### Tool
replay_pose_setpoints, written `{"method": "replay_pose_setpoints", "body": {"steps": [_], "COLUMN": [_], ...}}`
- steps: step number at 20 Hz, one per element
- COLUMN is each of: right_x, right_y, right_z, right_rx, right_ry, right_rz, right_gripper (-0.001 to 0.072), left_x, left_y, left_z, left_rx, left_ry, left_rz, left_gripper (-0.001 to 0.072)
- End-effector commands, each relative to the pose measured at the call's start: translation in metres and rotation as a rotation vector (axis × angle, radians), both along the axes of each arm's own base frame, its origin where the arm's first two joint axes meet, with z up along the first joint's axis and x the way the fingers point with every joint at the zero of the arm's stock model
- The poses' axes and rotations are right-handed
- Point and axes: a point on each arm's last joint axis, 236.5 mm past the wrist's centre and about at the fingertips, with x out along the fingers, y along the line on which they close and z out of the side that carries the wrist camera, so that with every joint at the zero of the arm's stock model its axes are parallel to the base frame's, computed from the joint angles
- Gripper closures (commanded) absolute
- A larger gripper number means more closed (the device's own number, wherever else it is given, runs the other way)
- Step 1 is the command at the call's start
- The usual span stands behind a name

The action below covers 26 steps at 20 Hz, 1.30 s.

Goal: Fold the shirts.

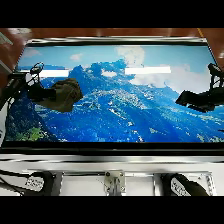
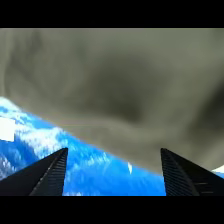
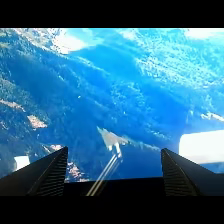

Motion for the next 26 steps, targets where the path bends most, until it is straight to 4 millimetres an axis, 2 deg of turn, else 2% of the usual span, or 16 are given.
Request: {"method": "replay_pose_setpoints", "body": {"steps": [1, 3, 5, 6, 8, 9, 10, 11, 12, 13, 16, 17, 19, 22, 24, 26], "right_x": [0.009, 0.011, 0.011, 0.010, 0.010, 0.010, 0.011, 0.011, 0.011, 0.012, 0.007, 0.003, -0.011, -0.047, -0.068, -0.074], "right_y": [-0.003, -0.004, -0.004, -0.003, -0.003, -0.003, -0.004, -0.004, -0.003, -0.003, -0.001, 0.002, 0.011, 0.026, 0.029, 0.031], "right_z": [0.003, 0.004, 0.004, 0.004, 0.004, 0.004, 0.004, 0.006, 0.010, 0.019, 0.060, 0.075, 0.096, 0.092, 0.080, 0.069], "right_rx": [-0.010, -0.012, -0.011, -0.011, -0.011, -0.011, -0.017, -0.030, -0.043, -0.059, -0.102, -0.105, -0.094, -0.054, -0.036, -0.021], "right_ry": [-0.041, -0.048, -0.047, -0.045, -0.044, -0.046, -0.050, -0.060, -0.076, -0.105, -0.205, -0.231, -0.262, -0.163, -0.063, -0.023], "right_rz": [-0.011, -0.013, -0.013, -0.012, -0.012, -0.012, 0.000, 0.026, 0.048, 0.070, 0.114, 0.119, 0.141, 0.190, 0.218, 0.221], "right_gripper": [0.0023, 0.0023, 0.0023, 0.0023, 0.0023, 0.0023, 0.0024, 0.0077, 0.0211, 0.0217, 0.0105, 0.0082, 0.0082, 0.0082, 0.0082, 0.0083], "left_x": [0.017, 0.019, 0.015, 0.013, 0.016, 0.024, 0.034, 0.041, 0.045, 0.041, -0.011, -0.034, -0.077, -0.126, -0.149, -0.163], "left_y": [0.011, 0.011, 0.011, 0.010, 0.007, 0.001, -0.008, -0.021, -0.038, -0.064, -0.155, -0.183, -0.238, -0.311, -0.349, -0.384], "left_z": [-0.039, -0.053, -0.057, -0.055, -0.037, -0.015, 0.016, 0.051, 0.090, 0.134, 0.242, 0.267, 0.291, 0.275, 0.232, 0.174], "left_rx": [-0.006, -0.008, -0.008, -0.010, -0.007, 0.000, 0.006, 0.012, 0.012, -0.008, -0.181, -0.238, -0.350, -0.436, -0.453, -0.455], "left_ry": [0.047, 0.070, 0.089, 0.096, 0.089, 0.045, -0.025, -0.101, -0.183, -0.273, -0.471, -0.507, -0.517, -0.426, -0.315, -0.221], "left_rz": [0.042, 0.041, 0.042, 0.043, 0.030, -0.002, -0.036, -0.076, -0.120, -0.171, -0.321, -0.381, -0.505, -0.675, -0.721, -0.745], "left_gripper": [-0.0013, 0.0015, 0.0565, 0.0657, 0.0658, 0.0659, 0.0659, 0.0659, 0.0659, 0.0659, 0.0659, 0.0659, 0.0659, 0.0659, 0.0659, 0.0659]}}
